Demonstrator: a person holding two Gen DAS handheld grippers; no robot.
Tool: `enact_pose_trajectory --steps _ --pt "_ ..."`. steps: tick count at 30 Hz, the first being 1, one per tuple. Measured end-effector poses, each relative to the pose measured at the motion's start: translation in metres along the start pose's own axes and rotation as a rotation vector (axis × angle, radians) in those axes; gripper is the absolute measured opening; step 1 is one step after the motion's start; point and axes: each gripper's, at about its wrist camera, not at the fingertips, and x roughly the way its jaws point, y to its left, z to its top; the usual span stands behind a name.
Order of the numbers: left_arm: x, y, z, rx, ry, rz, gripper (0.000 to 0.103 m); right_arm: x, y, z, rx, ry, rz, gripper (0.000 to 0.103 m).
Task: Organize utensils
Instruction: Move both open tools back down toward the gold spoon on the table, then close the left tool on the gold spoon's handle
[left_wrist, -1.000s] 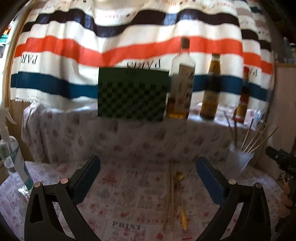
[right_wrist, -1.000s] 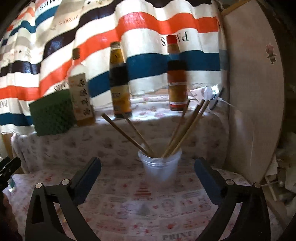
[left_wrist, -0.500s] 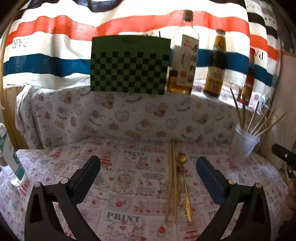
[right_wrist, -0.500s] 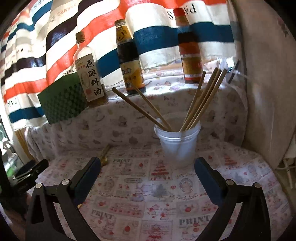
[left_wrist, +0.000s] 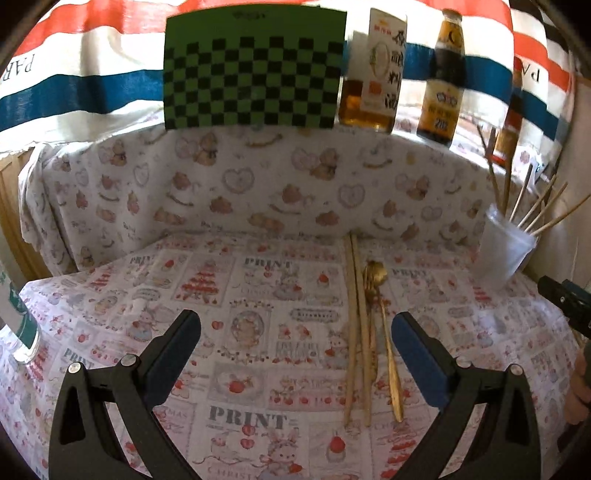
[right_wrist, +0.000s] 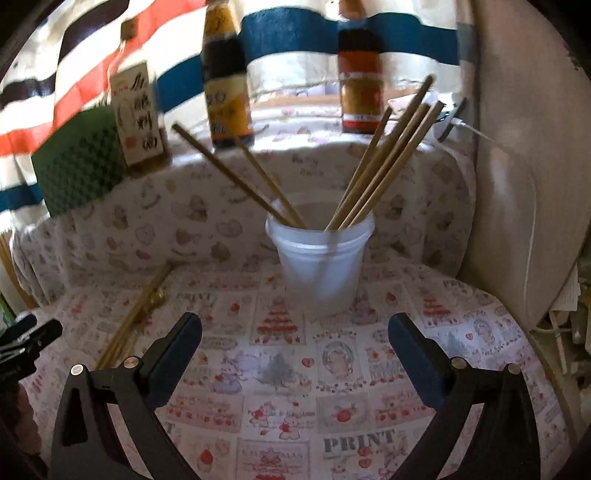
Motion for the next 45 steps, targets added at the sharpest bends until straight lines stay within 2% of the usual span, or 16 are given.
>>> enact_pose_trajectory --steps 2,7,10,12,18,21,23,25,28,30,33,35,36,38,41,45 --pt "0.004 0.001 0.000 -0.007 0.012 -0.001 0.102 0.000 0.006 -0.002 -0.036 -0.001 -0.016 0.102" --pt "-0.004 0.006 0.002 -0.016 -0.034 -0.012 0.102 0.000 0.011 -0.004 -0.067 0.005 -0.007 0.102" --pt "-0.004 0.005 0.006 -0.004 -0.036 -0.075 0.089 0.007 0.003 -0.003 -0.045 0.025 -0.010 0.102" --pt "0.000 -0.001 0.016 -0.008 -0.013 -0.088 0.085 0.014 -0.003 -0.001 -0.028 0.053 -0.010 0.102" --pt "0.018 -0.029 0.052 -0.011 0.053 -0.171 0.068 0.018 -0.019 0.000 0.054 0.097 0.067 0.102" --pt "0.030 -0.047 0.062 -0.001 0.078 -0.163 0.065 0.017 -0.020 0.000 0.031 0.073 0.015 0.102" --pt "0.041 -0.061 0.065 0.031 0.115 -0.180 0.053 0.019 -0.021 0.002 0.023 0.075 -0.003 0.102" --pt "0.050 -0.074 0.067 0.059 0.131 -0.168 0.047 0.021 -0.025 0.003 0.036 0.079 -0.002 0.102" --pt "0.061 -0.084 0.067 0.053 0.122 -0.135 0.046 0.022 -0.036 0.005 0.072 0.071 -0.033 0.102" --pt "0.070 -0.090 0.066 0.056 0.146 -0.149 0.046 0.025 -0.045 0.005 0.109 0.081 -0.042 0.102" --pt "0.084 -0.097 0.060 0.096 0.190 -0.124 0.036 0.029 -0.057 0.006 0.167 0.115 -0.016 0.102" --pt "0.091 -0.099 0.055 0.093 0.200 -0.144 0.027 0.031 -0.061 0.006 0.184 0.138 -0.017 0.102" --pt "0.094 -0.100 0.052 0.096 0.206 -0.153 0.027 0.033 -0.063 0.006 0.184 0.162 -0.047 0.102" --pt "0.101 -0.104 0.047 0.120 0.210 -0.118 0.025 0.035 -0.069 0.005 0.202 0.181 -0.089 0.102" --pt "0.111 -0.104 0.042 0.127 0.234 -0.104 0.022 0.038 -0.078 0.005 0.252 0.190 -0.075 0.102" --pt "0.119 -0.094 0.038 0.075 0.237 -0.086 0.022 0.037 -0.081 0.005 0.281 0.203 -0.030 0.102"
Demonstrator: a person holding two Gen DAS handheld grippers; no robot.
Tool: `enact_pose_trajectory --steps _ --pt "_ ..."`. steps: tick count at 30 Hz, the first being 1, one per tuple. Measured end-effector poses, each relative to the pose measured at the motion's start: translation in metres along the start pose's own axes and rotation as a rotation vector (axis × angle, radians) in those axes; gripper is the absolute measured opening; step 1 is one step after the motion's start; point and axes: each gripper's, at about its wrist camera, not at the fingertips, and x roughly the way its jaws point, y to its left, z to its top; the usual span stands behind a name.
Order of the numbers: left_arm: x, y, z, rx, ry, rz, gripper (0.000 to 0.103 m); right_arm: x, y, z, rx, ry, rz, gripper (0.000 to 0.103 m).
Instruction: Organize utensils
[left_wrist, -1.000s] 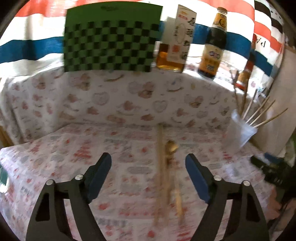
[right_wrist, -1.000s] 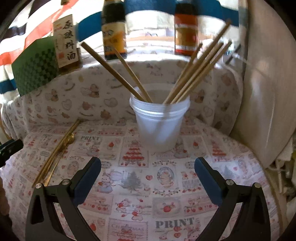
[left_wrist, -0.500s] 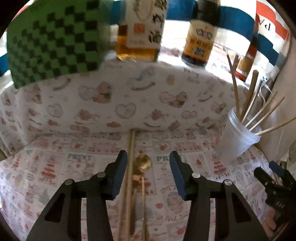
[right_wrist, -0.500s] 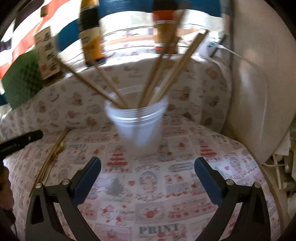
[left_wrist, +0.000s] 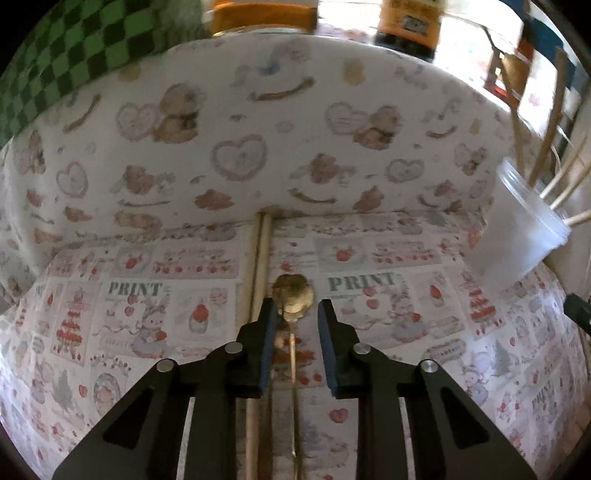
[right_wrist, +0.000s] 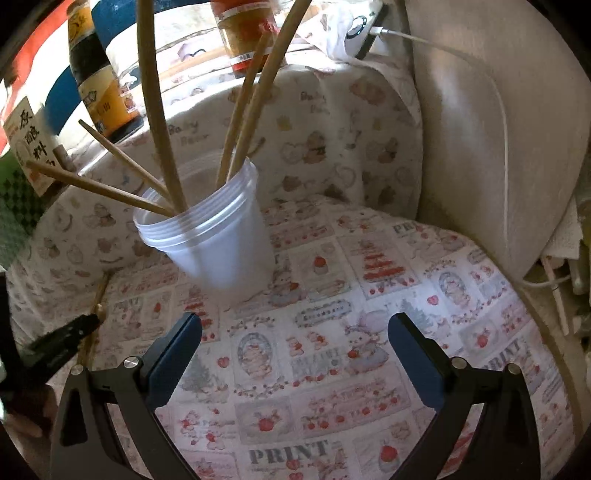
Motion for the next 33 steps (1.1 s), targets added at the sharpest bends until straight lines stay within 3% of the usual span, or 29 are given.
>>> enact_pose_trajectory --steps 3,9,16,20,24,29,33 --pt "0.003 0.012 -0.004 -0.051 0.004 -0.045 0.022 0.001 0.003 0.000 -0.011 0.000 -0.004 0.102" --pt "0.006 0.025 -0.004 -0.103 0.017 -0.059 0.014 0.008 0.005 -0.003 -0.004 0.044 0.040 0.102" --pt "0.002 0.037 -0.009 -0.113 0.035 -0.069 0.000 0.008 0.005 -0.003 -0.001 0.045 0.036 0.102" --pt "-0.015 0.050 -0.018 -0.163 0.030 -0.122 0.000 0.010 0.008 -0.005 -0.011 0.069 0.064 0.102" --pt "-0.049 0.057 -0.029 -0.174 -0.046 -0.172 0.000 0.008 0.016 -0.009 -0.040 0.073 0.074 0.102" --pt "-0.087 0.055 -0.040 -0.130 -0.172 -0.149 0.000 -0.001 0.025 -0.010 -0.075 0.037 0.082 0.102" --pt "-0.089 0.049 -0.043 -0.103 -0.127 -0.173 0.013 -0.006 0.033 -0.010 -0.095 0.025 0.106 0.102"
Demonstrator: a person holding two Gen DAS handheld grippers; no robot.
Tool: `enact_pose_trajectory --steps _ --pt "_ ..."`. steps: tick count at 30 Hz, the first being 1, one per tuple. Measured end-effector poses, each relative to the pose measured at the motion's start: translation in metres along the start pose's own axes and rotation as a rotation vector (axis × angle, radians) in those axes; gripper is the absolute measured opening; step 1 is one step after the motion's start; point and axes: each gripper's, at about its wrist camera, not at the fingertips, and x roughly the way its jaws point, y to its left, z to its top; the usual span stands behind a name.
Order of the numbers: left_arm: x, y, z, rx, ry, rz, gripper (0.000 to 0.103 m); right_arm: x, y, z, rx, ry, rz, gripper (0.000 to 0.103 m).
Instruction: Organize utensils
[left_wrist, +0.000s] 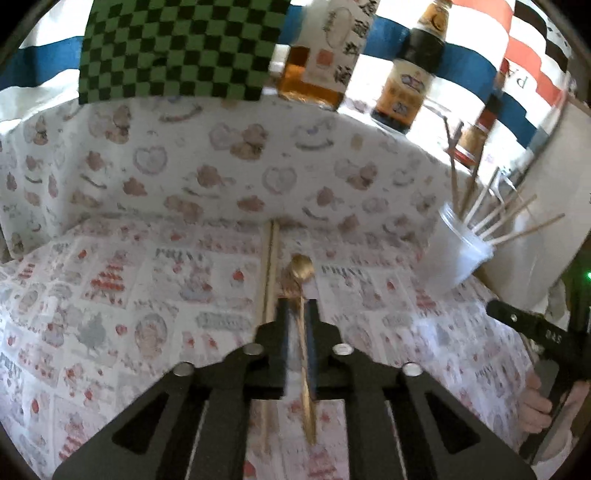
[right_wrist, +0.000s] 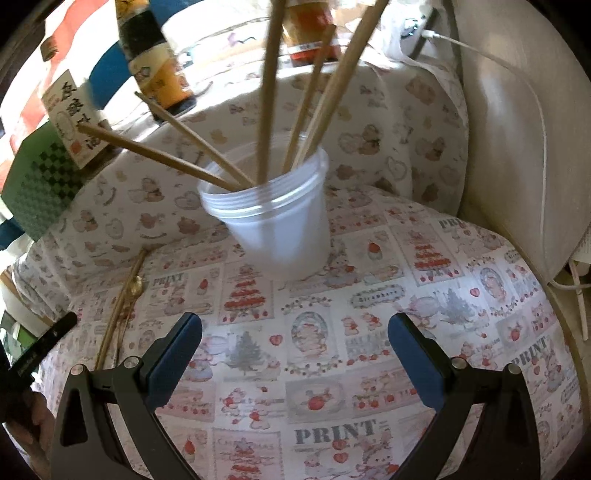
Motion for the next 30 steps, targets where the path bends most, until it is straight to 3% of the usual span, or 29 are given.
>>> enact_pose_trajectory --steps 9,13,18,21,25,28,30 --pt "0.030 -0.029 -0.021 0.087 0.142 -0.015 0.022 -0.001 0.023 -0.005 -0.104 -0.013 -0.014 0.102" --pt "0.040 -0.039 -0.025 0.154 0.133 0.123 0.022 -0.007 0.030 -0.007 -0.135 -0.032 -0.009 0.098" --pt "0.052 -0.029 -0.020 0.131 0.155 0.132 0.022 -0.013 0.041 -0.011 -0.183 -0.043 0.004 0.095" --pt "0.053 -0.020 -0.017 0.105 0.155 0.111 0.005 -0.014 0.044 -0.013 -0.196 -0.046 -0.005 0.091" --pt "0.038 -0.008 -0.012 0.045 0.111 0.055 0.004 -0.008 0.044 -0.014 -0.188 -0.013 -0.013 0.078" --pt "0.017 -0.006 -0.004 0.010 0.052 0.022 0.000 -0.002 0.042 -0.014 -0.165 0.043 0.016 0.058" --pt "0.002 -0.005 0.000 0.003 0.015 0.011 0.000 0.000 0.042 -0.015 -0.150 0.059 0.035 0.051"
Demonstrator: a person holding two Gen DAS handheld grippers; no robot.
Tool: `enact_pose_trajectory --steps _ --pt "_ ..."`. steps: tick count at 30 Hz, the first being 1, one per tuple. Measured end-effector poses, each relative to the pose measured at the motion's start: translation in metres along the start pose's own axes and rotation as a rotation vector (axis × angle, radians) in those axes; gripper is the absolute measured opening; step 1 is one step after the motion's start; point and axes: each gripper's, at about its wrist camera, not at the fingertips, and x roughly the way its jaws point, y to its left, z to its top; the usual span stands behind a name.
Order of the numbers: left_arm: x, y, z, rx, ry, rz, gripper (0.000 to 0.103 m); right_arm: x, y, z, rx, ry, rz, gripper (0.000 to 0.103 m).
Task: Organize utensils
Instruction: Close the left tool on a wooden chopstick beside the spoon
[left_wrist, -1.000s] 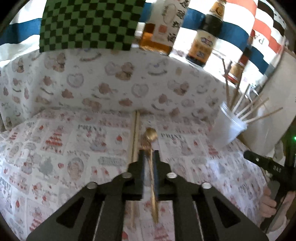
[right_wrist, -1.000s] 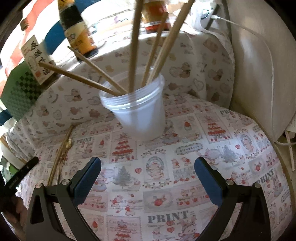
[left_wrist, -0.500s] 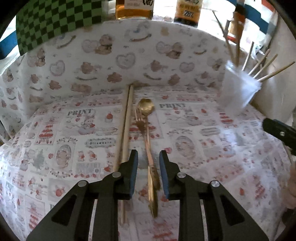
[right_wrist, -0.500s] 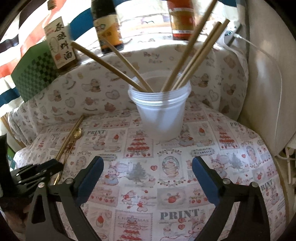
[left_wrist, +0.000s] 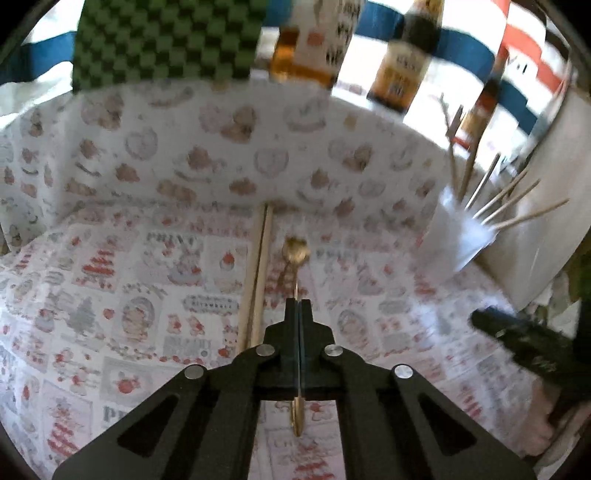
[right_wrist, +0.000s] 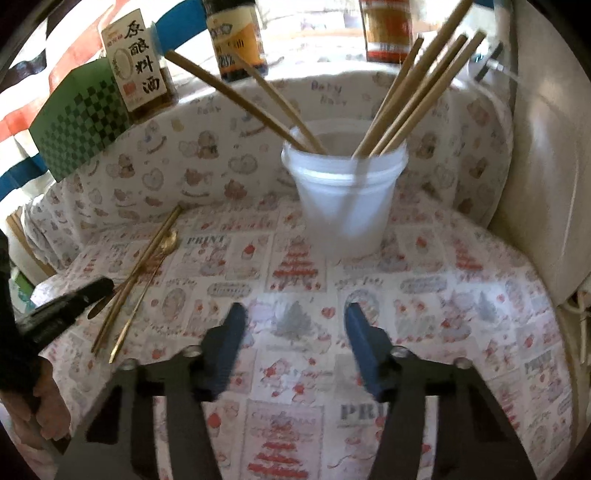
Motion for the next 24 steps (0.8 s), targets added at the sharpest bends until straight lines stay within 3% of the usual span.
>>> enact_pose_trajectory --steps 6,10,14,16,20,24 --pt "-0.024 0.009 0.005 -0.004 -0.070 0.013 0.000 0.001 0.009 -0.002 -0.036 -0.013 -0.023 0.047" --pt "-0.009 0.014 0.005 -0.003 -0.023 0.009 0.000 0.001 0.014 -0.004 -0.064 -0.020 -0.038 0.047" --pt "0.009 0.015 0.001 0.018 0.012 0.078 0.000 0.003 0.016 -0.005 -0.074 -0.012 -0.040 0.047" --pt "0.009 0.020 0.001 -0.002 0.019 0.073 0.007 0.003 0.016 -0.005 -0.076 -0.005 -0.031 0.047" --pt "0.007 0.027 0.001 -0.024 0.018 0.078 0.032 0.002 0.017 -0.006 -0.065 0.003 -0.002 0.049" --pt "0.016 0.032 0.001 -0.025 0.074 0.099 0.032 0.004 0.018 -0.006 -0.072 0.009 -0.009 0.052"
